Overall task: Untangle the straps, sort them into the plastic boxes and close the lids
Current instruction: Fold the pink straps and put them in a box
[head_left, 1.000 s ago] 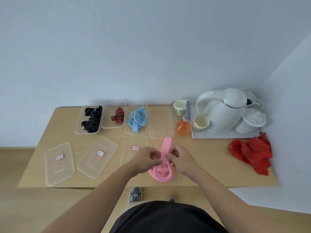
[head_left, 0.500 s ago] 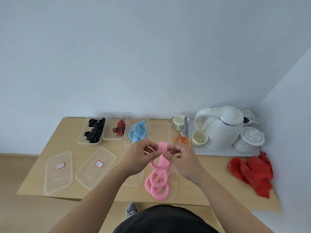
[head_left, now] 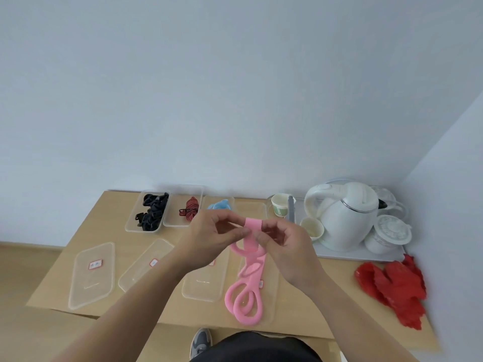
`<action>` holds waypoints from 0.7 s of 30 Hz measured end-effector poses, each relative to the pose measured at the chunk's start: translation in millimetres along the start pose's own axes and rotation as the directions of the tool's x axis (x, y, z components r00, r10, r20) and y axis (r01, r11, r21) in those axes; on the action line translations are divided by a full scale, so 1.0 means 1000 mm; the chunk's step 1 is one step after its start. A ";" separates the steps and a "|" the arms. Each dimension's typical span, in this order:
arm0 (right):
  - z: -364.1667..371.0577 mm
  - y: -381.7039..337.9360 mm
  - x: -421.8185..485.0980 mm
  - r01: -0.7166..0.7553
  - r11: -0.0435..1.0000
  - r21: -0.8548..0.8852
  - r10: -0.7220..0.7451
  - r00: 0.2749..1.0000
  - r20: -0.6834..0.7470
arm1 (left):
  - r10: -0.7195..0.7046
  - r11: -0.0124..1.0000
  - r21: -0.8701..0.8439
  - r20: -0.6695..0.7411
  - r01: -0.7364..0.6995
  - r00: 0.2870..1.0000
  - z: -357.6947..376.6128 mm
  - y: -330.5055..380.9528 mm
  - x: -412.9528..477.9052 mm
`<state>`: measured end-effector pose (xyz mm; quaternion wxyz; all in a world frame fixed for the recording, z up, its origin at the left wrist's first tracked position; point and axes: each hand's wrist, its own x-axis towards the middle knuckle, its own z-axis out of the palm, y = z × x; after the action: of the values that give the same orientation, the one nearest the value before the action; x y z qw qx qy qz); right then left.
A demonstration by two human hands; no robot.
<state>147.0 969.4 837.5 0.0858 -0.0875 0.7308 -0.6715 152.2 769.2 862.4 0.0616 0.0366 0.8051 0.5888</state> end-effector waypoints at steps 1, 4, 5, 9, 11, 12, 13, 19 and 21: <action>0.000 -0.004 0.000 0.008 0.999 0.037 -0.008 1.000 -0.012 | 0.003 1.000 -0.029 -0.012 -0.003 1.000 -0.001 0.003 -0.001; -0.003 -0.017 0.002 0.032 0.995 0.098 -0.029 0.999 -0.031 | 0.039 0.992 -0.118 -0.052 -0.044 0.998 -0.003 0.014 -0.003; -0.004 -0.022 0.003 0.036 0.995 0.091 -0.034 0.999 -0.020 | 0.046 0.987 -0.149 -0.075 -0.057 0.996 -0.004 0.018 -0.004; -0.010 -0.045 0.013 0.084 0.996 -0.016 -0.082 0.994 0.066 | 0.066 0.977 -0.194 -0.126 -0.090 0.990 -0.007 0.038 -0.005; -0.014 -0.056 0.018 0.124 0.990 -0.065 -0.116 0.987 0.108 | 0.088 0.976 -0.186 -0.126 -0.111 0.988 -0.010 0.047 -0.005; -0.016 -0.062 0.020 0.136 0.988 -0.071 -0.127 0.984 0.122 | 0.105 0.977 -0.171 -0.121 -0.125 0.987 -0.012 0.051 -0.004; -0.017 -0.069 0.021 0.148 0.986 -0.075 -0.138 0.982 0.130 | 0.119 0.979 -0.153 -0.115 -0.136 0.986 -0.013 0.055 -0.003; -0.016 -0.096 0.031 0.231 0.957 -0.176 -0.212 0.970 0.121 | 0.188 0.976 -0.086 -0.143 -0.201 0.972 -0.020 0.076 0.001; -0.015 -0.101 0.035 0.248 0.946 -0.207 -0.230 0.967 0.108 | 0.217 0.969 -0.082 -0.150 -0.231 0.964 -0.023 0.076 0.004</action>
<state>110.3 966.9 939.2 0.0236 -0.2118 0.7799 -0.5885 144.1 770.7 941.7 -0.0605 0.0831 0.7682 0.6320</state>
